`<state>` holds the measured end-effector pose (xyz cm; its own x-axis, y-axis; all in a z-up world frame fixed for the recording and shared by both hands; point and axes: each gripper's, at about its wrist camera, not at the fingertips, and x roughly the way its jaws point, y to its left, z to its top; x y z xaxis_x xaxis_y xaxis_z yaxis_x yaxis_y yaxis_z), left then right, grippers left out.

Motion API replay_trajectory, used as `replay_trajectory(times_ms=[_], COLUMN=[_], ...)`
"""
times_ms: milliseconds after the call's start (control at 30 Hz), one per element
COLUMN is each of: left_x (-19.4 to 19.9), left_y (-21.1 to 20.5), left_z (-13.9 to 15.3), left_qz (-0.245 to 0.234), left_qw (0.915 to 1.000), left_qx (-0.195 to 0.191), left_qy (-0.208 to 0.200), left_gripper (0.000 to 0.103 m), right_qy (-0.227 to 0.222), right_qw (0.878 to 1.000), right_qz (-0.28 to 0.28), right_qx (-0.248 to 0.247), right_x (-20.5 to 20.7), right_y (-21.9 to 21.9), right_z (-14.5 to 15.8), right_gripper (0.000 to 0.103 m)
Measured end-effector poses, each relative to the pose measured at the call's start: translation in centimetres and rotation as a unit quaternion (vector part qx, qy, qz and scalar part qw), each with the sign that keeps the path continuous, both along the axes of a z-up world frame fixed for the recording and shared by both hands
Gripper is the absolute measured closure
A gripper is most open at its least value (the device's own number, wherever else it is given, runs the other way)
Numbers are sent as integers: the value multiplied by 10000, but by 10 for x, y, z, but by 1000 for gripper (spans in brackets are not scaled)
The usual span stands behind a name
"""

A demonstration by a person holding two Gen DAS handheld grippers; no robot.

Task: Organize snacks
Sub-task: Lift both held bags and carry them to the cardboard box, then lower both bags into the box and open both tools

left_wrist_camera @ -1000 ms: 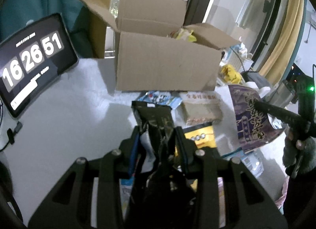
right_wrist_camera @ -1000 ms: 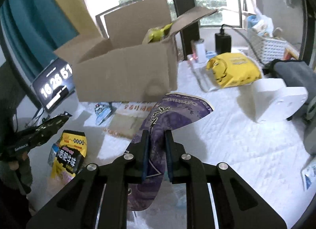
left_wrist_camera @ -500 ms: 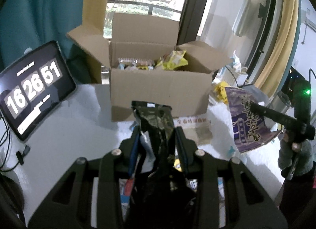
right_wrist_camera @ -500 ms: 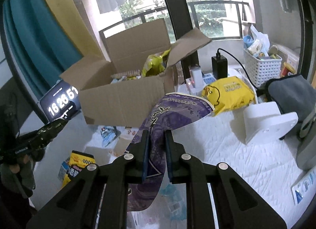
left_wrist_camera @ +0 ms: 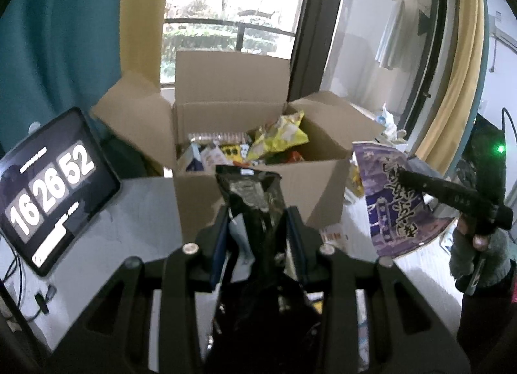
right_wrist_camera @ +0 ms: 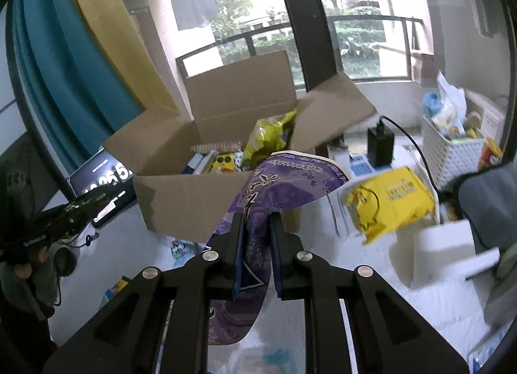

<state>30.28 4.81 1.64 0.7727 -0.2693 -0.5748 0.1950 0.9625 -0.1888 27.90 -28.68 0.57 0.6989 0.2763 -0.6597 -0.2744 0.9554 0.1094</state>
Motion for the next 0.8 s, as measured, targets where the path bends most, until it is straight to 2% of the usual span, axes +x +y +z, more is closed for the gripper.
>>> replay_trajectory(times_ms=[233, 800], left_x=[31, 107], left_y=[4, 21], left_z=[9, 9], left_qz=[21, 188], left_qw=[9998, 9995], left_qx=[16, -7], left_qy=[-176, -237], left_gripper=[67, 67], right_qy=[-139, -498], right_qw=[9997, 9975], right_qz=[186, 502], right_qx=[-56, 40], right_x=[28, 100], right_y=[15, 60], right_z=[8, 19], right_gripper=[87, 87])
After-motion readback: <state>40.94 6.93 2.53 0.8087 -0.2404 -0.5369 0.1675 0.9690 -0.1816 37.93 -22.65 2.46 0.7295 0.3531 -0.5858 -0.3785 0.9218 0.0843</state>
